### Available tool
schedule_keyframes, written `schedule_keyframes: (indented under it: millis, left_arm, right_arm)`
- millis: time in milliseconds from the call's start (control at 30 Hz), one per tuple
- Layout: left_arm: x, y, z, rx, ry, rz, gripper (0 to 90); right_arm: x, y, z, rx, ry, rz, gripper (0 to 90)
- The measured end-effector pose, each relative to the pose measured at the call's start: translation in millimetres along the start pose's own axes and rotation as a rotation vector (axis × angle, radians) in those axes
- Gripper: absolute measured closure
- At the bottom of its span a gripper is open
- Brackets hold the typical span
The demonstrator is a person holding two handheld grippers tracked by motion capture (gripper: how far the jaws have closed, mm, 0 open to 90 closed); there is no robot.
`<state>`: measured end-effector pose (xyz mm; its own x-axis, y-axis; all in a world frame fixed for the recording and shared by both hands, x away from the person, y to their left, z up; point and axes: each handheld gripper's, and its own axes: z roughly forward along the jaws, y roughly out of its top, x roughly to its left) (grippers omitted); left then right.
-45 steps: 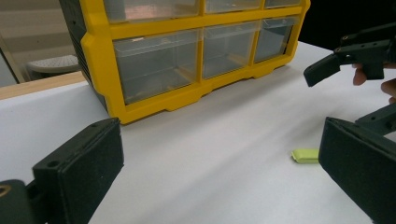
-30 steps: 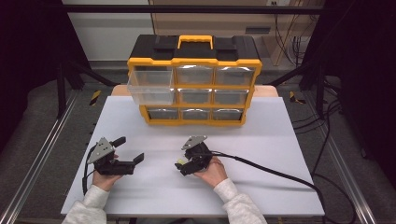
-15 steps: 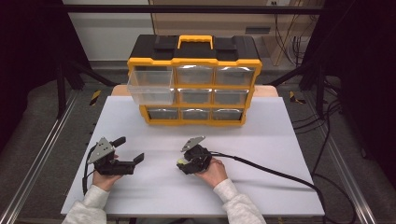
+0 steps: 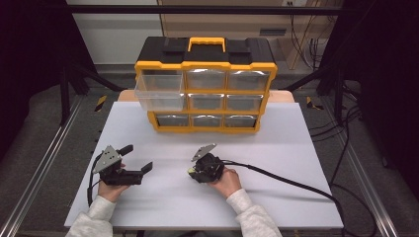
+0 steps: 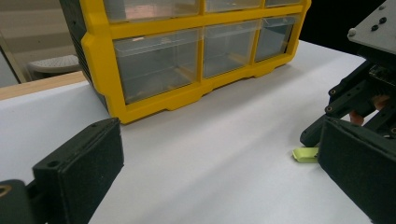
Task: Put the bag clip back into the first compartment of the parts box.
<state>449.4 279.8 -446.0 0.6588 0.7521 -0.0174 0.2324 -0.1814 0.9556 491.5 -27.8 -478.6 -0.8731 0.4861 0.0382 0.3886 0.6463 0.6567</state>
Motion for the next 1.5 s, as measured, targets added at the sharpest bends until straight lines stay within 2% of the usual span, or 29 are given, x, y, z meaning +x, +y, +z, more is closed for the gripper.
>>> schedule_keyframes:
  millis: [400,933,1500]
  left_arm:
    - [-0.1,0.1,-0.1,-0.001,-0.001,0.001,0.2]
    - [-0.3,0.0,0.1,0.004,-0.001,0.005,0.2]
    - [-0.4,-0.1,0.5,0.008,0.0,0.006,0.2]
  right_arm:
    - [-1.0,0.2,0.0,0.009,0.014,0.006,77.2]
    - [-2.4,3.2,-5.2,0.007,0.036,0.025,77.7]
    - [-3.8,13.0,-30.5,-0.033,0.035,0.017,78.0]
